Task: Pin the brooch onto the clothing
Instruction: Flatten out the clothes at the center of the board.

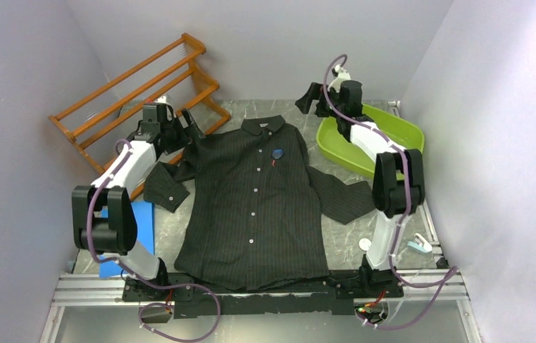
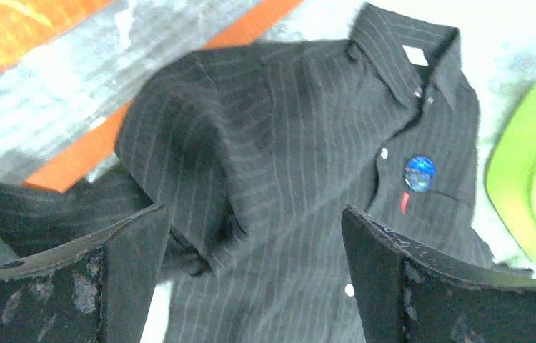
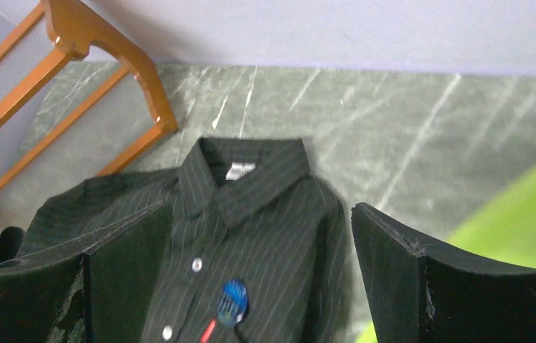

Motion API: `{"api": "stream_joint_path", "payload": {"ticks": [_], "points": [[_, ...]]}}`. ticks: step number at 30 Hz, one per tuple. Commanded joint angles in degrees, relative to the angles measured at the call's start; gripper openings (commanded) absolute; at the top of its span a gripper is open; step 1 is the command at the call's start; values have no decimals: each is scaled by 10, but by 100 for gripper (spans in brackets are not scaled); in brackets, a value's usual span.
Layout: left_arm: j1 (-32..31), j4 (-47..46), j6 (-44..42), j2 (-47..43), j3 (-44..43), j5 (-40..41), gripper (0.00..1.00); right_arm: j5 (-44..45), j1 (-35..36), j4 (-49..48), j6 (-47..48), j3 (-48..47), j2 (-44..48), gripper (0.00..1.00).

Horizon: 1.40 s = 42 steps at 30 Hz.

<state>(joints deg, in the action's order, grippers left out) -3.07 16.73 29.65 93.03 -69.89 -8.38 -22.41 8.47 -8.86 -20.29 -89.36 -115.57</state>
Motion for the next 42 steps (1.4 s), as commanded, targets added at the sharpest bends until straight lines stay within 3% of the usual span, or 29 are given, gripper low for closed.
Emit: {"api": "stream_joint_path", "payload": {"ticks": [1, 4, 9, 16, 22, 27, 33, 38, 42], "points": [[1, -22, 30, -77, 30, -66, 94, 78, 1, -99, -11, 144, 154, 100], [-1, -4, 34, -106, 54, -82, 94, 105, -1, -112, -12, 239, 241, 100], [-19, -11, 46, -154, 116, -108, 94, 121, -7, -52, -13, 358, 382, 100], [-104, -32, 93, -191, 197, -104, 94, 180, -13, 95, -70, 514, 575, 100], [-188, -80, 138, -172, 235, -83, 90, 326, -14, 293, -194, 578, 685, 100], [-218, -87, 145, -148, 220, -67, 90, 400, -17, 417, -321, 599, 670, 98], [-221, -48, 117, -132, 177, -60, 90, 401, -24, 397, -349, 614, 572, 95], [-222, -48, 112, -146, 183, -40, 90, 407, -32, 347, -355, 620, 511, 63], [-221, -65, 119, -152, 192, -45, 90, 410, -35, 322, -348, 624, 492, 56]]}}
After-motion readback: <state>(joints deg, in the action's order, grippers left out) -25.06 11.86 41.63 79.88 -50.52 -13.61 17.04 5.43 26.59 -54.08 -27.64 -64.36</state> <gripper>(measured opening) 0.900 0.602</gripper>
